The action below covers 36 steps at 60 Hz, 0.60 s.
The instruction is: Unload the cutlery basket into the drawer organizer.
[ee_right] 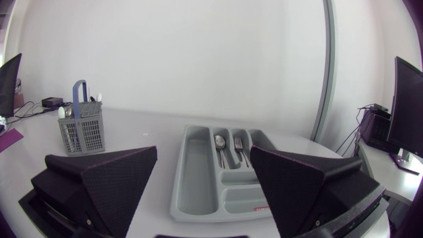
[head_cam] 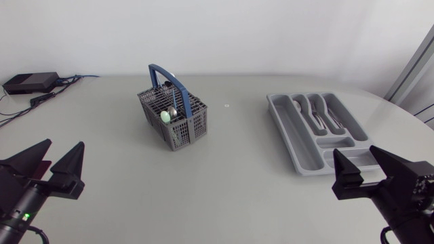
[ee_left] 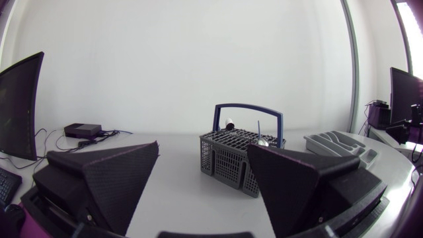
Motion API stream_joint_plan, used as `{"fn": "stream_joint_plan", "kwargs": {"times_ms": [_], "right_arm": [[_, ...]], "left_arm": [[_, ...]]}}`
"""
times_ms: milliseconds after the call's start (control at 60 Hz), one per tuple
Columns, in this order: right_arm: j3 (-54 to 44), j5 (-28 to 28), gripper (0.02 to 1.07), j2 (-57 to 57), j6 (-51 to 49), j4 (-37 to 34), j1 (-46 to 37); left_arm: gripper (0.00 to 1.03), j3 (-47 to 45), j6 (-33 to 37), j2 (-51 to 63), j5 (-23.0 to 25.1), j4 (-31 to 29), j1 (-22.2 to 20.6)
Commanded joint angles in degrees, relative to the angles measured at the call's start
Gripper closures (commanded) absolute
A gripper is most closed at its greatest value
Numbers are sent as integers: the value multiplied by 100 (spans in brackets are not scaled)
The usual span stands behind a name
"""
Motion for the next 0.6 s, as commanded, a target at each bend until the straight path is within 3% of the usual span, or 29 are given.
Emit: {"fn": "stream_joint_plan", "kwargs": {"times_ms": [0,250,583], "right_arm": [[440,102,6,742,145,288,169],[1486,163,6,2746,443,640,855],[2866,339,6,5057,443,569,2067]], "left_arm": [[4,515,-67,537,-32,27,76],[6,1737,-76,2725,-23,-132,85],[10,2748,-111,4509,337,-571,120]]}}
